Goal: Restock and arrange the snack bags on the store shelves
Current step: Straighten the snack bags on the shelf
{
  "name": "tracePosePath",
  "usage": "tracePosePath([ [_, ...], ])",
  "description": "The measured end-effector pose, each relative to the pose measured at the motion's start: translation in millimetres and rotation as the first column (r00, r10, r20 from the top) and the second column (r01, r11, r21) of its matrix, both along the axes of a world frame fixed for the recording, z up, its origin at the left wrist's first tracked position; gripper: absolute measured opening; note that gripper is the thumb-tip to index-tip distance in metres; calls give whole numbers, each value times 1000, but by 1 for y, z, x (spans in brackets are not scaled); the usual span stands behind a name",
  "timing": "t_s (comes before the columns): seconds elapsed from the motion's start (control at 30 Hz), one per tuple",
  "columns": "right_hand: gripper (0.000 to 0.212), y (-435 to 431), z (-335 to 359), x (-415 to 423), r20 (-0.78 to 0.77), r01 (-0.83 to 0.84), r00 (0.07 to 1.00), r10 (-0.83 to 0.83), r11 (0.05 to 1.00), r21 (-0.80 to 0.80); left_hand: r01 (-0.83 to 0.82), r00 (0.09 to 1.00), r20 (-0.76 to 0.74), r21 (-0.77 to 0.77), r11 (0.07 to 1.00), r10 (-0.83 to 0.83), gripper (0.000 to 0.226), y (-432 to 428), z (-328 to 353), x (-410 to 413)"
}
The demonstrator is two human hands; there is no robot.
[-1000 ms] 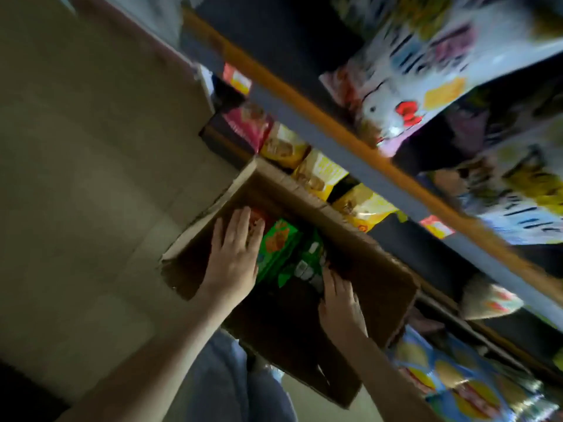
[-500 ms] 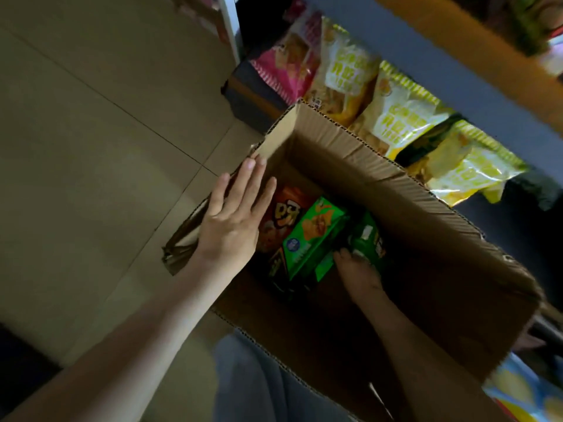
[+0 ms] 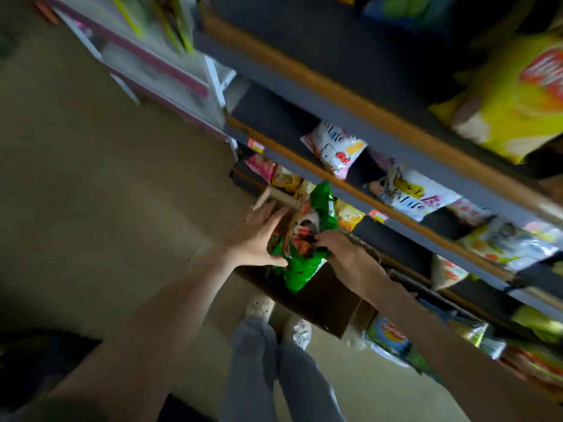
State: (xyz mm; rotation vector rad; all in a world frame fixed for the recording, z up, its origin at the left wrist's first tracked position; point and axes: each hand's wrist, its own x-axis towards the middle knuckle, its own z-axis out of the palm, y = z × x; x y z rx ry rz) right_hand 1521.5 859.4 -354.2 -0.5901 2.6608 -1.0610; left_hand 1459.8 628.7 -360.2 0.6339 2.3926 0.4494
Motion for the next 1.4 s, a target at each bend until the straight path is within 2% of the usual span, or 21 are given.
tracePosePath([
  [0.07, 49, -3, 66, -4, -2, 44, 999, -44, 994, -103, -64, 998, 24, 61, 996, 63, 118, -2, 65, -13],
  [0.13, 40, -2, 121, -9, -38, 48, 998, -54, 989, -139, -62, 998, 18, 99, 993, 61, 125, -4, 128, -22],
  [0.23, 30, -3, 193, -17, -141, 99, 982, -128, 975, -198, -74, 997, 60, 343, 936, 57, 123, -2, 208, -23],
  [0.3, 33, -8, 234, -21, -208, 116, 962, -176, 956, -271, -100, 994, 85, 475, 874, 68, 127, 4, 237, -20],
  [0.37, 25, -13, 261, -25, -279, 84, 944, -177, 945, -315, -116, 993, 61, 578, 808, 99, 122, 7, 255, -21],
  [0.43, 13, -18, 280, -33, -280, 79, 944, -176, 943, -324, -123, 992, 56, 665, 737, 115, 112, 5, 269, -27],
  [0.5, 23, -24, 305, -38, -237, 91, 956, -172, 944, -318, -99, 991, 1, 692, 715, 136, 105, -1, 282, -37],
  [0.6, 45, -30, 342, -43, -209, 8, 977, -49, 981, -195, -26, 976, -159, 591, 806, 148, 105, -19, 305, -59],
  [0.67, 55, -34, 365, -46, -185, 78, 977, -106, 985, -156, 185, 897, -443, 393, 901, 9, 104, -34, 317, -77],
  [0.73, 55, -38, 382, -59, -299, 252, 909, -289, 955, -154, 414, 665, -703, 66, 908, -252, 109, -47, 327, -95],
  [0.8, 61, -47, 396, -76, -372, 389, 837, -402, 914, -112, 526, 400, -816, -169, 834, -417, 109, -55, 343, -110],
  [0.83, 65, -54, 402, -85, -344, 407, 847, -404, 911, -67, 555, 283, -845, -242, 796, -453, 107, -56, 353, -115],
  [0.9, 79, -70, 412, -101, -164, 377, 915, -368, 926, 29, 602, 117, -875, -313, 734, -469, 97, -56, 369, -123],
  [0.97, 90, -79, 414, -114, 82, 364, 928, -363, 931, 8, 634, -2, -880, -369, 680, -475, 91, -58, 378, -132],
  [1.03, 94, -79, 413, -120, 298, 378, 890, -346, 924, -56, 662, -60, -867, -406, 630, -495, 89, -64, 381, -142],
  [1.1, 97, -74, 410, -116, 446, 330, 858, -256, 939, -96, 705, -83, -858, -410, 579, -507, 89, -66, 383, -147],
  [1.23, 89, -73, 399, -103, 507, 306, 839, -196, 941, -142, 782, -148, -855, -409, 470, -498, 86, -63, 386, -153],
  [1.3, 85, -77, 394, -100, 497, 328, 844, -203, 928, -178, 822, -109, -879, -343, 455, -465, 83, -67, 387, -157],
  [1.4, 75, -86, 389, -100, 478, 328, 862, -168, 905, -273, 831, 32, -886, -234, 505, -463, 83, -87, 387, -171],
])
